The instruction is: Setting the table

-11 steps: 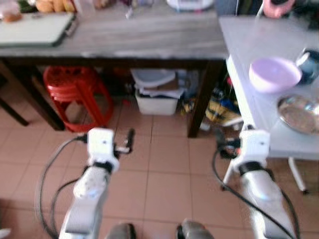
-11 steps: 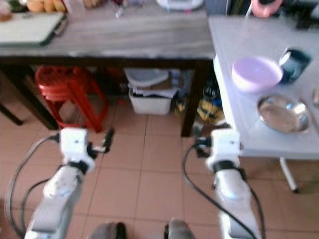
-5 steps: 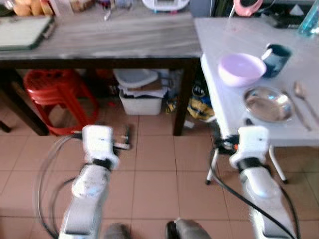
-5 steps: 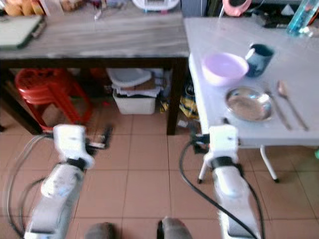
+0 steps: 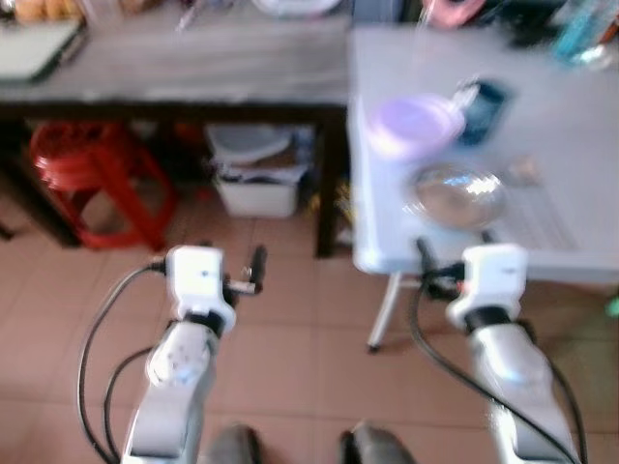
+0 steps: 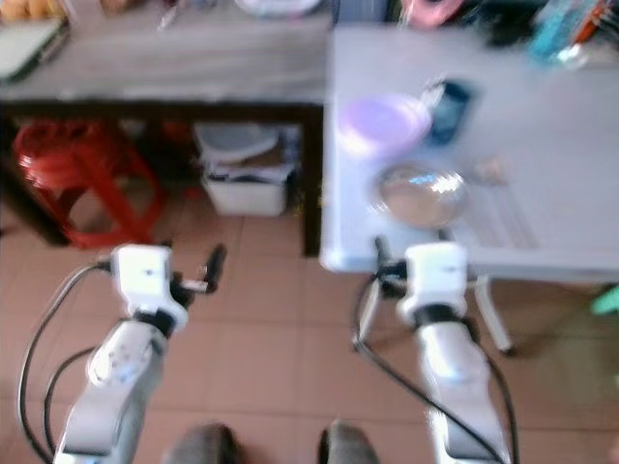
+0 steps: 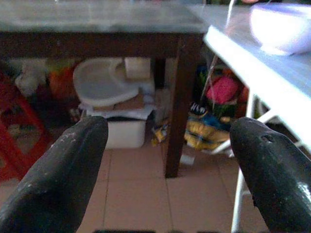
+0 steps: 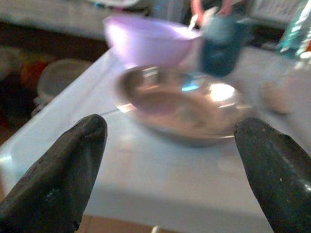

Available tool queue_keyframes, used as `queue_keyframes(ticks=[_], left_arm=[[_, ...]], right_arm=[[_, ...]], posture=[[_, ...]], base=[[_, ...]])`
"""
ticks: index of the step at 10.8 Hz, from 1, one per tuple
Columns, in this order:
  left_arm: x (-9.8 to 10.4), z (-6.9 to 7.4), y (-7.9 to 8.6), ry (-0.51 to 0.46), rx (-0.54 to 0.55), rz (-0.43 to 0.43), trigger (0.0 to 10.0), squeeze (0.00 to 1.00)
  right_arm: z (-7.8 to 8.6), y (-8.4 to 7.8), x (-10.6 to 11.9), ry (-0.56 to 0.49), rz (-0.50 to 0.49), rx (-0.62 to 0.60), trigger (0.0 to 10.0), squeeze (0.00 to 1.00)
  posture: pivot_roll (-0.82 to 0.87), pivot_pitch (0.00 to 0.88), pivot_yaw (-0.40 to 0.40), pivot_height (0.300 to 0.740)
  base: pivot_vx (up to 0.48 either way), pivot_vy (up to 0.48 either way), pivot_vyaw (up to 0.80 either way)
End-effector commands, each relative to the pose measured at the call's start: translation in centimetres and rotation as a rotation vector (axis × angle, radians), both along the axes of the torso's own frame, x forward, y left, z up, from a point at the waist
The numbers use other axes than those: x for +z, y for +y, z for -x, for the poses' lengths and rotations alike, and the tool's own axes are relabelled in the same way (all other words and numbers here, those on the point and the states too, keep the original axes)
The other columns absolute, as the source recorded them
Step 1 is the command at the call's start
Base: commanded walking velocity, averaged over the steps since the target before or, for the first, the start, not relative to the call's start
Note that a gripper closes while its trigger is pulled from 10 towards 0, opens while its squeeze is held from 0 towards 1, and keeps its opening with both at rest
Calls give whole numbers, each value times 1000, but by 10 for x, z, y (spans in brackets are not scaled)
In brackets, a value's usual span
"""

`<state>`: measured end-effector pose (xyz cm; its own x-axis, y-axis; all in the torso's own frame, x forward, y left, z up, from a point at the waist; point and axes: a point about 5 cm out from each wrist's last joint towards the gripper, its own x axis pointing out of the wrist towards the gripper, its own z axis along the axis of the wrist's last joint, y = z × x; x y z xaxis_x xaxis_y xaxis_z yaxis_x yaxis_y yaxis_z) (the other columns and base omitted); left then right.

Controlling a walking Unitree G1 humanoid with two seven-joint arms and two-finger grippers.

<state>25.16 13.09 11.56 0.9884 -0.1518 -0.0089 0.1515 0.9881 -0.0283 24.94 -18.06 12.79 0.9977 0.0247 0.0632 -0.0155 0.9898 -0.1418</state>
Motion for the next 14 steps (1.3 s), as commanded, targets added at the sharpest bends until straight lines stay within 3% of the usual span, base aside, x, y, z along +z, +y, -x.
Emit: queue_keyframes(ticks=[1, 2, 3, 5, 6, 7, 8, 9, 10, 13, 14], left_arm=[[-4, 2, 8, 19, 28, -13, 10000, 0], [-4, 2, 9, 22, 30, -12, 10000, 0], [-5, 2, 8, 25, 22, -1, 10000, 227], [-6, 1, 8, 27, 34, -32, 10000, 0], [-8, 0, 8, 43, 51, -3, 10000, 0], [-9, 0, 12, 40, 68, 22, 10000, 839], [-7, 0, 13, 25, 62, 4, 10000, 1000], [-8, 0, 13, 30, 73, 10, 9804, 737], [-1, 2, 13, -24, 68, 28, 0, 0], [-2, 2, 13, -24, 59, 21, 0, 0], [-5, 1, 13, -6, 60, -8, 8706, 0]], right_arm=[[0, 6, -1, 5, -17, 21, 10000, 1000], [0, 6, -1, 4, -10, 15, 10000, 1000], [0, 7, -2, 5, -17, 20, 10000, 1000], [0, 7, -1, 4, -18, 21, 10000, 1000], [-1, 7, -1, 7, -6, 20, 10000, 525], [-1, 6, -2, 9, -4, 21, 10000, 0], [-2, 6, -2, 10, -3, 21, 10000, 0], [-2, 7, -2, 9, -4, 23, 10000, 0], [-1, 7, -1, 2, -10, 32, 0, 0], [-1, 7, -2, 5, -8, 29, 0, 0], [-1, 7, -2, 5, -10, 30, 3765, 0]], posture=[[-59, 159, 16, 740], [-59, 159, 16, 740], [-59, 159, 17, 740], [-60, 158, 17, 740], [-61, 156, 16, 740], [-62, 156, 15, 740], [-62, 156, 14, 740], [-62, 154, 14, 740], [-63, 154, 14, 740], [-64, 151, 15, 740], [-62, 149, 16, 740]], base=[[0, -469, 0], [0, -472, 0], [0, -480, 0], [0, -240, 0], [0, 0, 0], [0, 0, 0], [0, 0, 0], [0, 0, 0], [0, 0, 0], [0, 0, 0], [0, 0, 0]])
